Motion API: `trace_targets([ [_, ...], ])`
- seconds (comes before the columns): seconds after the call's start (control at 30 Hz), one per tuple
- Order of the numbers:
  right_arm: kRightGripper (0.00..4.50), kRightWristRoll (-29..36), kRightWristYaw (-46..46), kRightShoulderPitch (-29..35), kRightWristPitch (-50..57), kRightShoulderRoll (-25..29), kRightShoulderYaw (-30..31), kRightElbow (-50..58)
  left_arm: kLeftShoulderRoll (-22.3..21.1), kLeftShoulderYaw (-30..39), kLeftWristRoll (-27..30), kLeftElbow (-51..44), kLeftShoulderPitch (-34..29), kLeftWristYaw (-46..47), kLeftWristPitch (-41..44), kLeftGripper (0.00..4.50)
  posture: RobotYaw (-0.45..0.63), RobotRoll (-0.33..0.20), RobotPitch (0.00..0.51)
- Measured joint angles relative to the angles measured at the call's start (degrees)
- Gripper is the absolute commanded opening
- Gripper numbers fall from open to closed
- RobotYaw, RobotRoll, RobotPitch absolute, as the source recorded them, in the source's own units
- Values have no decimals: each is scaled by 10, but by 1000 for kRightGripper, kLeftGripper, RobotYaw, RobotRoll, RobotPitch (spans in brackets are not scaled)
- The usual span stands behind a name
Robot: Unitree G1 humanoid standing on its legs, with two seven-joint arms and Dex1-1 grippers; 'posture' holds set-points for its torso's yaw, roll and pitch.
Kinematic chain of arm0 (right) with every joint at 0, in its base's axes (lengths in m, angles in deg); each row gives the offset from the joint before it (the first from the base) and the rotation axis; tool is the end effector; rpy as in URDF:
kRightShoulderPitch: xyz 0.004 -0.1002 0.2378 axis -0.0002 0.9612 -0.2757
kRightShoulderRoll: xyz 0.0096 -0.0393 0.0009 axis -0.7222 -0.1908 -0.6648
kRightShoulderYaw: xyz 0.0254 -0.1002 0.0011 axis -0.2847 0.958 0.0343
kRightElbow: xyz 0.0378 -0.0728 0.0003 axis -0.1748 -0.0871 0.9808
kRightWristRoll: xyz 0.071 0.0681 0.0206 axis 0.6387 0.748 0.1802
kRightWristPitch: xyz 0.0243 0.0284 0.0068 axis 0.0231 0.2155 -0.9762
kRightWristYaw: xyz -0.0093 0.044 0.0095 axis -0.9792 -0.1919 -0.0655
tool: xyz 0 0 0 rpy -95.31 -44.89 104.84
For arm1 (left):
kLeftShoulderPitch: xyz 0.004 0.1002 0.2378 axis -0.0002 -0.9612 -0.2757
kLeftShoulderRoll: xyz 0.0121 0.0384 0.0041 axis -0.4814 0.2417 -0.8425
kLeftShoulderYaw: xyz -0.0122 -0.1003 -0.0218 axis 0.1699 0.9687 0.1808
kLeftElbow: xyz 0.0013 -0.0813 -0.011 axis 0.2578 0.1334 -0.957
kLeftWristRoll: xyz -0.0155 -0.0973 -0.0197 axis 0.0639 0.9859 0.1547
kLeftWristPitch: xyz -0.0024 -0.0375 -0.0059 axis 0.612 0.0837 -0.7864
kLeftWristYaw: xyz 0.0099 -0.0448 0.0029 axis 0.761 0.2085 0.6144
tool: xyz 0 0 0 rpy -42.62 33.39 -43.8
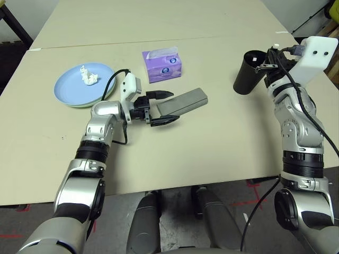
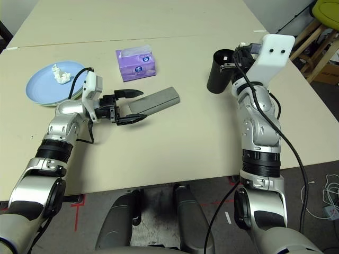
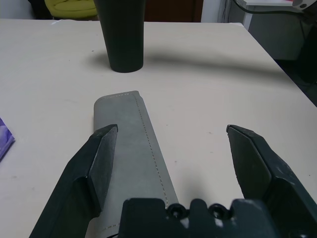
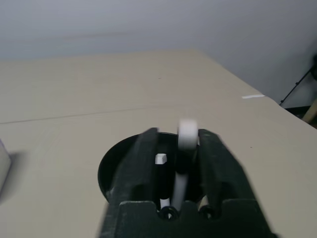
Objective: Organize and tidy the items on the table.
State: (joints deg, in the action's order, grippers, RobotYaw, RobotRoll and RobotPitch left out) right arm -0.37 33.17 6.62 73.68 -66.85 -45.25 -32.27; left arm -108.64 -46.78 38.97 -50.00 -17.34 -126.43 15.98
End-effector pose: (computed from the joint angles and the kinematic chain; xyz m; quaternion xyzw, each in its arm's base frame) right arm 0.2912 -0.2026 0.2010 0.0162 -0.1487 -0.0366 0.9881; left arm 0.3321 0.2069 0.1613 0.1270 -0.0678 -0.6160 0.7744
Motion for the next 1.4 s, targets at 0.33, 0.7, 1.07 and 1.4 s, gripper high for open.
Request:
trace_targets([
  [0.33, 4490, 0, 1, 2, 8, 0, 2, 13, 0, 0, 0, -7, -1, 0, 4, 4500, 26, 0, 214],
  [0.7, 4490, 46, 254, 48, -186, 36, 56, -11, 1, 5, 7, -15, -1, 15, 13, 4500, 39, 0, 209],
  [1.07, 4490, 74, 225, 113, -198, 14, 21, -22, 41, 62, -31, -88, -50, 316, -4, 4500, 77, 0, 199],
  [1.4, 4490, 62, 116, 223, -163, -41, 16, 59, 43, 101, -45, -192, -94, 505, 75, 4500, 70, 0, 190],
])
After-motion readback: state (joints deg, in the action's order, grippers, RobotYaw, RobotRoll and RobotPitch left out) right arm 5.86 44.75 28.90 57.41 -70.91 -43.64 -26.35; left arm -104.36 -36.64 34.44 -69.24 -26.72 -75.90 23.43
